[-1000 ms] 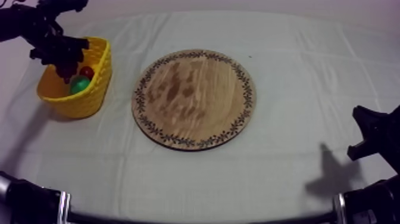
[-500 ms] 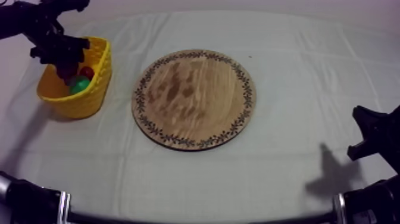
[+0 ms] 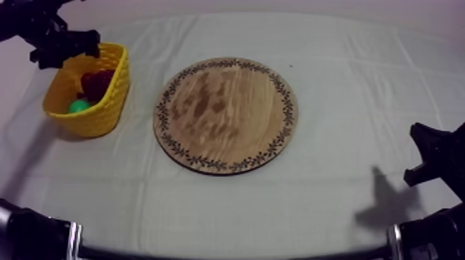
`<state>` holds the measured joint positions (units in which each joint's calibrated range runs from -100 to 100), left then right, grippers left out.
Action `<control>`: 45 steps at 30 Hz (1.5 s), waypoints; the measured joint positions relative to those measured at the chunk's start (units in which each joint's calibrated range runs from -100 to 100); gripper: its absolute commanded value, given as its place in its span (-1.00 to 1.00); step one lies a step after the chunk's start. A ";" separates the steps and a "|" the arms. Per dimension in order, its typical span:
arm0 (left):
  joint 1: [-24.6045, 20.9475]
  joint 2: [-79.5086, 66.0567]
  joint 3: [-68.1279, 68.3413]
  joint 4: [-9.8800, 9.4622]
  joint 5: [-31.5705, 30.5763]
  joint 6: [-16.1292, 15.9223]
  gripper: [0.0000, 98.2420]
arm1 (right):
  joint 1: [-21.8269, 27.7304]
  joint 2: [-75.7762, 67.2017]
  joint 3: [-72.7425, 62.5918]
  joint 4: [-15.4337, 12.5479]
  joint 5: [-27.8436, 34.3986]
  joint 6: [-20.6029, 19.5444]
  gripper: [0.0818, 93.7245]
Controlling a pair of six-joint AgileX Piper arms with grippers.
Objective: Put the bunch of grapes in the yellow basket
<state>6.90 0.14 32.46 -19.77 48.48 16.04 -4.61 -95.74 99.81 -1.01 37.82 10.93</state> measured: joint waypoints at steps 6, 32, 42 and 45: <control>-0.01 -7.65 3.32 -0.11 -4.82 -1.43 -0.36 | 0.00 0.00 0.00 0.00 0.00 0.00 -0.99; -3.91 -66.23 41.61 6.02 -18.24 -5.55 -0.99 | 0.00 0.00 0.00 0.00 0.00 0.00 -0.99; -6.28 -83.36 56.67 14.68 -20.52 -15.40 -1.00 | 0.00 0.00 0.00 0.00 0.00 0.00 -0.99; -6.31 -86.93 60.51 15.09 -20.58 -17.17 -1.00 | 0.00 0.00 0.00 0.00 0.00 0.00 -0.99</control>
<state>0.58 -86.79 92.96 -4.68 27.90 -1.13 -4.61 -95.74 99.81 -1.01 37.82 10.93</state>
